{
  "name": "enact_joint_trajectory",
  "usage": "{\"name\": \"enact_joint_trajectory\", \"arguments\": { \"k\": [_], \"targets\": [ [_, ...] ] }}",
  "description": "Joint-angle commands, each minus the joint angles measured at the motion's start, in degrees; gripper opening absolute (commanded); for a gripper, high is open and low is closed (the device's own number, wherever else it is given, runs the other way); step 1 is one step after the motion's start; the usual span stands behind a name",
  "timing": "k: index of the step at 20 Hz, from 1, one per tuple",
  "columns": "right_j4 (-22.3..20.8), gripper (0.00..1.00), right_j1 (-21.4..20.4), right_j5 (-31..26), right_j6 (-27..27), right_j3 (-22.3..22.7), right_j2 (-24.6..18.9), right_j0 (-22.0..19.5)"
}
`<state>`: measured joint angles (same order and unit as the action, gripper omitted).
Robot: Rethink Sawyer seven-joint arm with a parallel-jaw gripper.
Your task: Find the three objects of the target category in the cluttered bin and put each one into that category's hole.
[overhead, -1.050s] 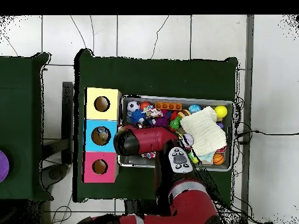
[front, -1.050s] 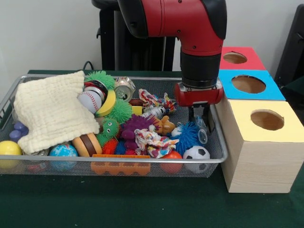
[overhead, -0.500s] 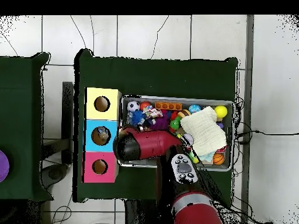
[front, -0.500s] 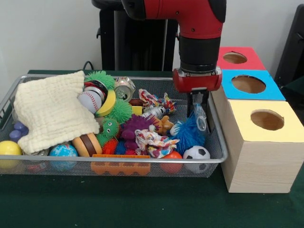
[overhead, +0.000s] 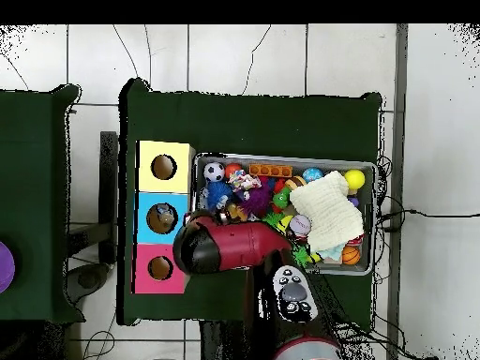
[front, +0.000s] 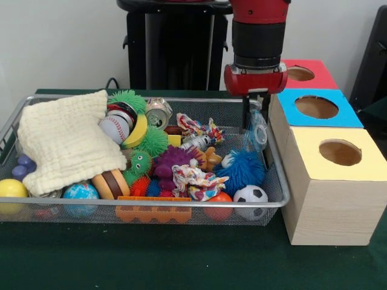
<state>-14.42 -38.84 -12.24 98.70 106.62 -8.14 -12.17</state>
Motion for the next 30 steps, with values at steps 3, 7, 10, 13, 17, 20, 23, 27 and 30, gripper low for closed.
{"name": "enact_joint_trajectory", "arguments": {
  "k": [3,7,10,13,17,20,23,27,30],
  "targets": [
    [4.61,0.00,-3.71,-0.71,12.25,6.91,-2.28,2.24],
    [6.82,0.00,-5.70,-1.35,13.53,8.73,-1.24,4.32],
    [8.50,0.00,-7.11,-1.58,14.18,10.32,-0.72,5.45],
    [10.14,0.00,-7.98,-1.78,14.51,11.34,-0.14,6.49],
    [11.59,0.00,-8.66,-0.62,14.94,12.77,0.56,7.63],
    [12.48,0.00,-8.85,-0.12,14.05,13.63,-0.10,7.22],
    [13.15,0.00,-9.04,-0.55,12.94,13.81,-0.54,6.71],
    [13.84,0.00,-9.54,-2.15,11.42,13.38,-0.81,6.14],
    [14.05,0.00,-10.46,-4.72,10.55,12.46,-0.14,6.40]
  ]
}}
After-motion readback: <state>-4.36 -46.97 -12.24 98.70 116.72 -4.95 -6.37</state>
